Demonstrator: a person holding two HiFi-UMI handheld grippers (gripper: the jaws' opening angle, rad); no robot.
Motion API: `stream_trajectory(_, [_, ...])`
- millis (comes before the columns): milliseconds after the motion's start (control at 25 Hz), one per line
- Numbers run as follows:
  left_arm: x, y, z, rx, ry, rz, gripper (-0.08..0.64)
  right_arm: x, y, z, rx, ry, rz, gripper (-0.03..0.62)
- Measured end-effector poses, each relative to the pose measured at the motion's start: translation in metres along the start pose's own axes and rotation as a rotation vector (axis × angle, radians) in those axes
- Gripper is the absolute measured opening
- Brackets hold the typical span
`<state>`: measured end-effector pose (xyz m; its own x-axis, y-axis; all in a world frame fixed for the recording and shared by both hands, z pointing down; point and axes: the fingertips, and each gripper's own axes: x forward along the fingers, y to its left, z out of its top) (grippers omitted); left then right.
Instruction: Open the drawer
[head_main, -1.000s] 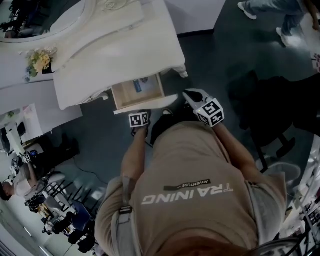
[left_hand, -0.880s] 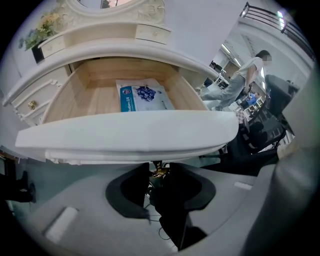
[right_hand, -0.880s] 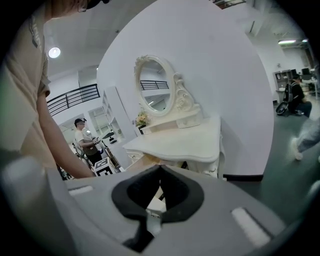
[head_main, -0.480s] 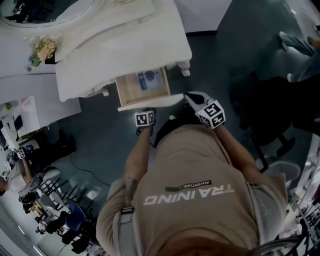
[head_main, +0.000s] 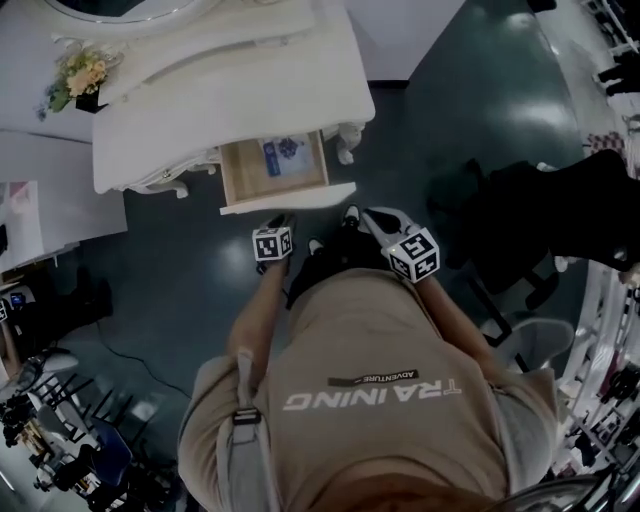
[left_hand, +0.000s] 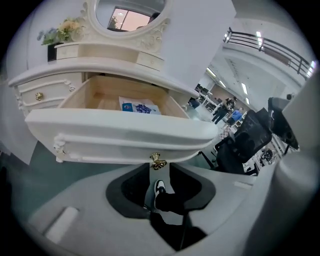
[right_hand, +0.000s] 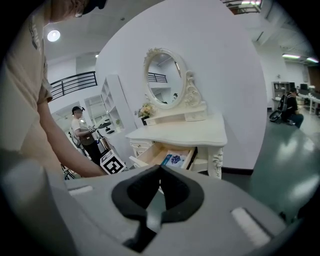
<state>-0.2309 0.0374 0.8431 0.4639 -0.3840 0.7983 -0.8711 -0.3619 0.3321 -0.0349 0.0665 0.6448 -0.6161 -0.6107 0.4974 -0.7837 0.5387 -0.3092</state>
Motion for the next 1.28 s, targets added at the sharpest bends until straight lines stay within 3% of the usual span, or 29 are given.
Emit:
stream_trajectory(200, [-0.026,-0.006,-0.003,0.058,-0.046,-0.023,0.113,-0.001,0.022,-0.013,-0.021,0.025,0.033,0.003])
stream_trajectory(400, [-0.068,-0.013,0.016,-0.046,-0.184,-0.009,0.026,0.004,0.026,0.015,-0.069,-0.015,0.095,0.003])
stream_trajectory(520, [-0.099,-0.037,0.04,-0.055,-0.278,-0.002,0.014,-0.004,0.024,0.035,-0.107,-0.035,0.126,0.003])
stream_trajectory(720, [-0.143,-0.091,0.094,0.057,-0.423,-0.019,0.008,-0.012,0.021,0.067,-0.212,-0.053,0.179,0.003])
stream_trajectory(960, [-0.199,-0.132,0.151,0.079,-0.618,-0.014,0.008,-0.018,0.021,0.107,-0.289,-0.063,0.208,0.002])
stream_trajectory(1280, [-0.282,-0.165,0.205,0.286,-0.795,0.059,0.008,-0.034,0.043,0.16,-0.423,-0.114,0.209,0.003])
